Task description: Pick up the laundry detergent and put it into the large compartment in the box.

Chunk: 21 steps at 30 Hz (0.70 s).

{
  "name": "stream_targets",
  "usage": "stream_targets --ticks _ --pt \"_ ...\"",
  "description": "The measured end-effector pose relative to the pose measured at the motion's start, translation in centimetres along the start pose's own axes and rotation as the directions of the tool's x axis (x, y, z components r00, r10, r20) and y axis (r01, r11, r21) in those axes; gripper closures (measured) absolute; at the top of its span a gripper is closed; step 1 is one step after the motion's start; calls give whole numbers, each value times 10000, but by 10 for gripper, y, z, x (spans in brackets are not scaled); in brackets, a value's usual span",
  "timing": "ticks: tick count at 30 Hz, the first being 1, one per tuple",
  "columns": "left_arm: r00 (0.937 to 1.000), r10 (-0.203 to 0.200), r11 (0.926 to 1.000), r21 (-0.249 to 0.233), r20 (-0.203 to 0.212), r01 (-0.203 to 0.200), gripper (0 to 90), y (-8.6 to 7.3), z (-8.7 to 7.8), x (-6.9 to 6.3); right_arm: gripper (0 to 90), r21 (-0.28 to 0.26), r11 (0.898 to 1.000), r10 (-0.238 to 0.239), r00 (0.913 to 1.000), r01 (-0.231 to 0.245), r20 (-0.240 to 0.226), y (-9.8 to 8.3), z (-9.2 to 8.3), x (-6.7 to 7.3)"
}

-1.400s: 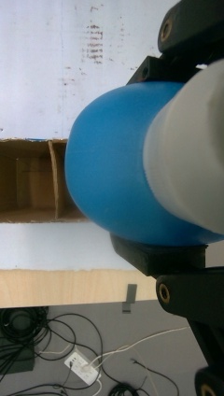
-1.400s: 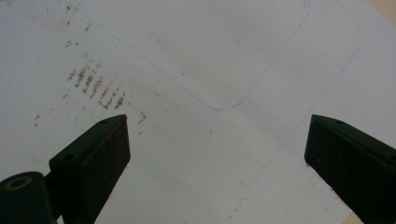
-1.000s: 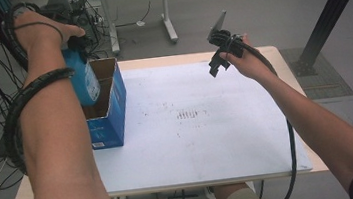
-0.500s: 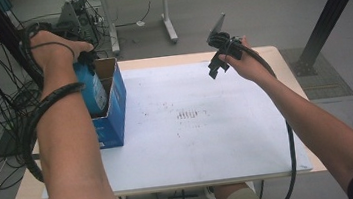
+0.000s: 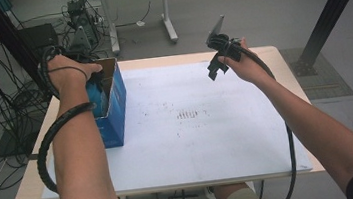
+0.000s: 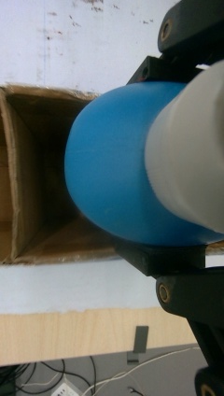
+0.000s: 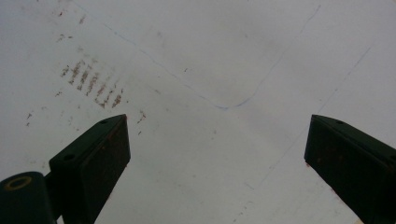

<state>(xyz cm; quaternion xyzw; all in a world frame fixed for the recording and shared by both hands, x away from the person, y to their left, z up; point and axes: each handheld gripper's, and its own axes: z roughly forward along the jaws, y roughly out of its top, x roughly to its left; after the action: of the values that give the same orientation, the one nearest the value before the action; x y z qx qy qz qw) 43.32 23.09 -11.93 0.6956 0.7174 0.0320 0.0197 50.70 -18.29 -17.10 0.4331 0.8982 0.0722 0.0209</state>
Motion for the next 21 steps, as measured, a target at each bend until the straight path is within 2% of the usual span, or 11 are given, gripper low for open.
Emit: stream_targets --ticks 13,21 --pt "9998 95 9999 120 158 -97 375 -1 28 0 69 17 9999 133 9999 -133 71 -2 0 -1" --pt "9996 280 9993 253 9 -280 375 -2 41 -1 70 33 9998 174 9998 -175 95 -2 1 -1"
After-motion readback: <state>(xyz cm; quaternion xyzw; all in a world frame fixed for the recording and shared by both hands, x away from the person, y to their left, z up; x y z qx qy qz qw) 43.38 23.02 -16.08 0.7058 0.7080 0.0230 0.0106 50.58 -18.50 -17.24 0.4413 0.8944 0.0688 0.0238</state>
